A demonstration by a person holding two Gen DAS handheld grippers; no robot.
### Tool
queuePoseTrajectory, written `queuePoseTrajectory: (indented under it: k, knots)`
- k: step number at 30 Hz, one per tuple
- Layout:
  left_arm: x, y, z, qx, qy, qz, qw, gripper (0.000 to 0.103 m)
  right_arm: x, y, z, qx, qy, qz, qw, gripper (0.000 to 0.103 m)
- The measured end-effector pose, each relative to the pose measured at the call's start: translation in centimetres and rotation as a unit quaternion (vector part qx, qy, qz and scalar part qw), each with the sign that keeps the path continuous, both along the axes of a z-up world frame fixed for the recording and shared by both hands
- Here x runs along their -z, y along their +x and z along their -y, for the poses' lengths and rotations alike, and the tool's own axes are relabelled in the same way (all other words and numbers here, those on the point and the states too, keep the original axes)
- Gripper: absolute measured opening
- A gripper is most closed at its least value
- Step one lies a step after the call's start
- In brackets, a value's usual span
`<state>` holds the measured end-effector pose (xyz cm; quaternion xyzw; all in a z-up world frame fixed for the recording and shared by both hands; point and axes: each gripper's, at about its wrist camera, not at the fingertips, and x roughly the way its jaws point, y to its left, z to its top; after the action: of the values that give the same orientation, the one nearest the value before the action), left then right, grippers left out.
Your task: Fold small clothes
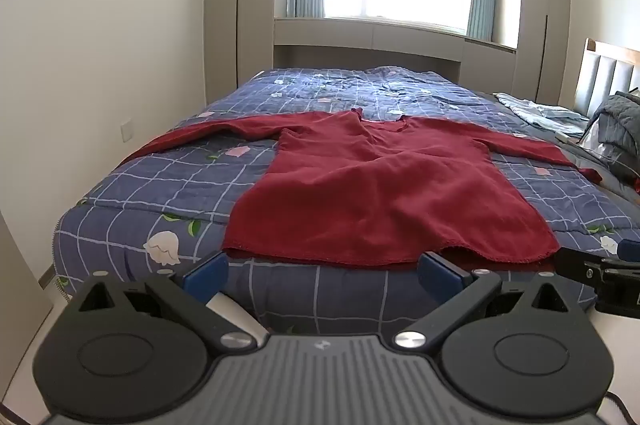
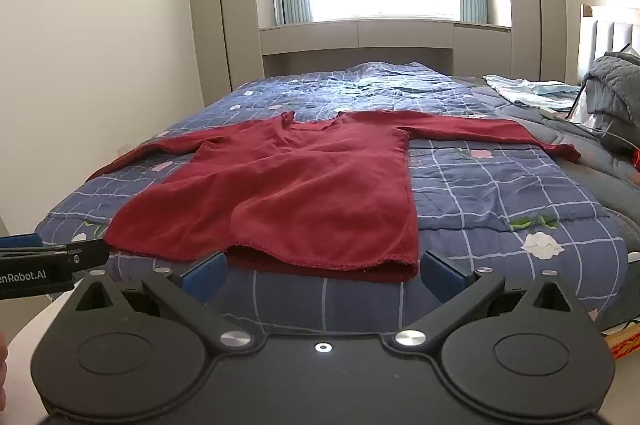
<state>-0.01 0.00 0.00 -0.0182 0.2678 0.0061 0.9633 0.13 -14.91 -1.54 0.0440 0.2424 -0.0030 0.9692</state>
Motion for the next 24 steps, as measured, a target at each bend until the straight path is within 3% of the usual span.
queuePoseTrajectory:
  k: [24]
  knots:
    - [-0.21,0.18,-0.27,-0.001,-0.001,-0.002,1.0,0.103,0.36,0.11,-0.11,-0.008,-0.006,-0.006,1.0,0.103]
